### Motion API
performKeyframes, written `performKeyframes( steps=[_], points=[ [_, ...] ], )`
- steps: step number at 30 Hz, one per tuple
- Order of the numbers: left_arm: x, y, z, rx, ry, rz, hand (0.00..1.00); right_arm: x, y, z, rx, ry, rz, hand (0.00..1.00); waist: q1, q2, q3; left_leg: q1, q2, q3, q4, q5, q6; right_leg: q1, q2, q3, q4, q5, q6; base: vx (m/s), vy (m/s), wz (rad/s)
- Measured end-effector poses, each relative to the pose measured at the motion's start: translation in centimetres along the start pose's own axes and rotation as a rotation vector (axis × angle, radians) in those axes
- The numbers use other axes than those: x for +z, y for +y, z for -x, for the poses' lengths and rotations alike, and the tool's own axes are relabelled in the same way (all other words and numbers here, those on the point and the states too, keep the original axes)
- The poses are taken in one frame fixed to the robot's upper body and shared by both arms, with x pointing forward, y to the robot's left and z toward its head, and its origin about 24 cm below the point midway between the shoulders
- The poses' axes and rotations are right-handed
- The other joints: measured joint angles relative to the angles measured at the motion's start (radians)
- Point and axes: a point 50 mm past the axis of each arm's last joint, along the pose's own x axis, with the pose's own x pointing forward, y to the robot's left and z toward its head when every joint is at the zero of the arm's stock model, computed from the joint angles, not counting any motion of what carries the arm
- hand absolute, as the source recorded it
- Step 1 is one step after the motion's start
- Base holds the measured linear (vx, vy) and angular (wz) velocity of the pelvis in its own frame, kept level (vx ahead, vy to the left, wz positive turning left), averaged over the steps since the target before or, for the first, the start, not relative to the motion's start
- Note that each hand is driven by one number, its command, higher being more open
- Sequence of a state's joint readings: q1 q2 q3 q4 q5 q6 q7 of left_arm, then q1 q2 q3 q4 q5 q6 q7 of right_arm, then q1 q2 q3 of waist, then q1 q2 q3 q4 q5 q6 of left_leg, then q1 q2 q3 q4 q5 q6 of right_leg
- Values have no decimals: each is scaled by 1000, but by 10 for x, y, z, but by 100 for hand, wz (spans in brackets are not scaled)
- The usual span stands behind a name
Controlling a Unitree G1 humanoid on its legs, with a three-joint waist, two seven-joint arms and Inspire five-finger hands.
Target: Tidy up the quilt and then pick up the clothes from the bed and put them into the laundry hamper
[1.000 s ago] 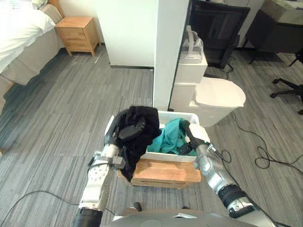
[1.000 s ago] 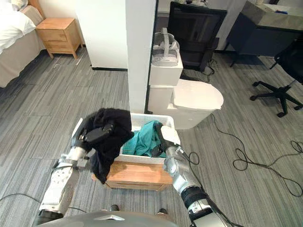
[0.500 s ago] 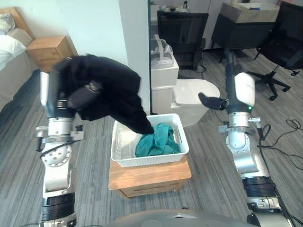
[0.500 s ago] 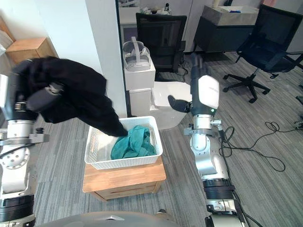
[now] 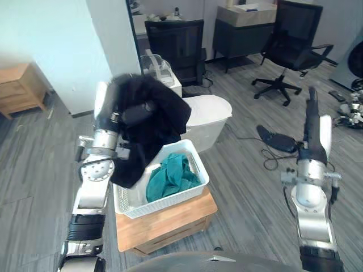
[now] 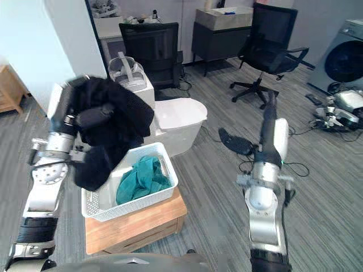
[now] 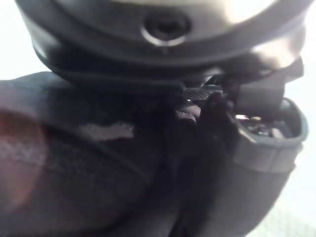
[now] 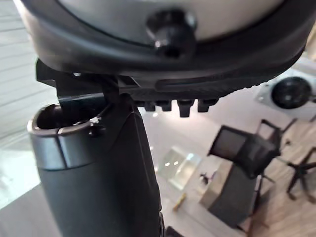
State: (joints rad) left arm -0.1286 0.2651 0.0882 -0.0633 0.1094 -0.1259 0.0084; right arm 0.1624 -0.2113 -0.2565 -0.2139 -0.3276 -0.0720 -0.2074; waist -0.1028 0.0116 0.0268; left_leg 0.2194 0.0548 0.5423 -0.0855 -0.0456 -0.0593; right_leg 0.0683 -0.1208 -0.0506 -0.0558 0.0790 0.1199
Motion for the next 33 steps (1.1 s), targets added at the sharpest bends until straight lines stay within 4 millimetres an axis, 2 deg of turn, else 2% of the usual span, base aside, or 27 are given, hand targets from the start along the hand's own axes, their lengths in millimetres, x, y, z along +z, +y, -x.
performKeyframes(
  steps=[1, 3, 4, 7, 10, 11, 15, 18, 22, 25, 27, 30, 33],
  points=[
    [-9, -1, 4, 0, 45, -12, 0, -4, 0, 4, 8, 19, 2, 100, -8, 0, 0, 0, 3, 4, 0, -1, -2, -2, 2, 2, 0, 0, 0, 7, -51, -20],
    [-44, -10, 20, -20, 232, -25, 0, -22, -5, 25, 17, 124, -20, 100, -25, 2, -2, -1, 13, 26, 0, -7, -11, -13, 15, 17, 0, 0, 0, -5, -52, -24],
    [-51, -12, 25, -27, 274, -33, 0, -27, -7, 30, 15, 153, -21, 100, -28, 2, -2, -1, 15, 34, 0, -10, -14, -16, 18, 24, 0, 0, 0, -13, -39, -29],
    [-84, -22, 56, -59, 477, -27, 0, -54, -25, 67, -39, 322, 18, 100, -44, 5, -5, 0, 26, 62, 4, -24, -23, -26, 28, 37, 0, 0, 0, -1, -35, -23],
    [-94, -31, 72, -85, 548, -53, 0, -71, -36, 88, -85, 426, 15, 100, -46, 6, -8, -1, 31, 81, 28, -42, -27, -27, 29, 50, 0, 0, 0, 6, -21, -20],
    [-97, -36, 78, -122, 562, -120, 100, -78, -37, 97, -114, 479, -38, 100, -48, 6, -10, -1, 33, 87, 38, -50, -29, -26, 29, 55, 0, 0, 0, -5, -8, -12],
    [-109, -49, 100, -213, 630, -264, 100, -94, -21, 122, -154, 624, -303, 100, -65, 4, -33, -3, 42, 103, 63, -74, -31, -25, 30, 58, 1, 0, 0, -47, -24, -13],
    [-127, -59, 123, -207, 754, -339, 100, -107, 5, 144, -88, 748, -420, 100, -67, 10, -51, 0, 50, 131, 87, -108, -33, -25, 34, 69, 2, 0, 0, -63, -22, -18],
    [-135, -51, 131, -156, 794, -428, 100, -117, 32, 165, 30, 858, -567, 100, -65, 16, -62, -1, 63, 152, 105, -115, -41, -27, 40, 73, 2, 0, 0, -43, -39, -9],
    [-136, -31, 127, -40, 789, -466, 100, -116, 47, 170, 132, 870, -597, 100, -64, 30, -72, -3, 69, 156, 119, -114, -45, -26, 42, 72, 2, 0, -1, -31, -45, -2],
    [-133, -4, 115, 87, 747, -492, 100, -114, 55, 172, 184, 867, -603, 100, -58, 30, -73, -3, 69, 148, 121, -114, -45, -22, 41, 63, 3, 0, -1, -46, -29, 9],
    [-127, 25, 100, 214, 686, -511, 100, -113, 57, 170, 209, 844, -609, 100, -48, 30, -73, -2, 69, 133, 121, -114, -45, -13, 37, 46, 3, -1, -1, -56, -26, 17],
    [-109, 58, 81, 355, 566, -445, 100, -111, 56, 167, 242, 808, -599, 100, -33, 27, -75, -3, 65, 108, 117, -114, -44, -1, 30, 19, 4, -2, -2, -66, -28, 23]
  ],
)
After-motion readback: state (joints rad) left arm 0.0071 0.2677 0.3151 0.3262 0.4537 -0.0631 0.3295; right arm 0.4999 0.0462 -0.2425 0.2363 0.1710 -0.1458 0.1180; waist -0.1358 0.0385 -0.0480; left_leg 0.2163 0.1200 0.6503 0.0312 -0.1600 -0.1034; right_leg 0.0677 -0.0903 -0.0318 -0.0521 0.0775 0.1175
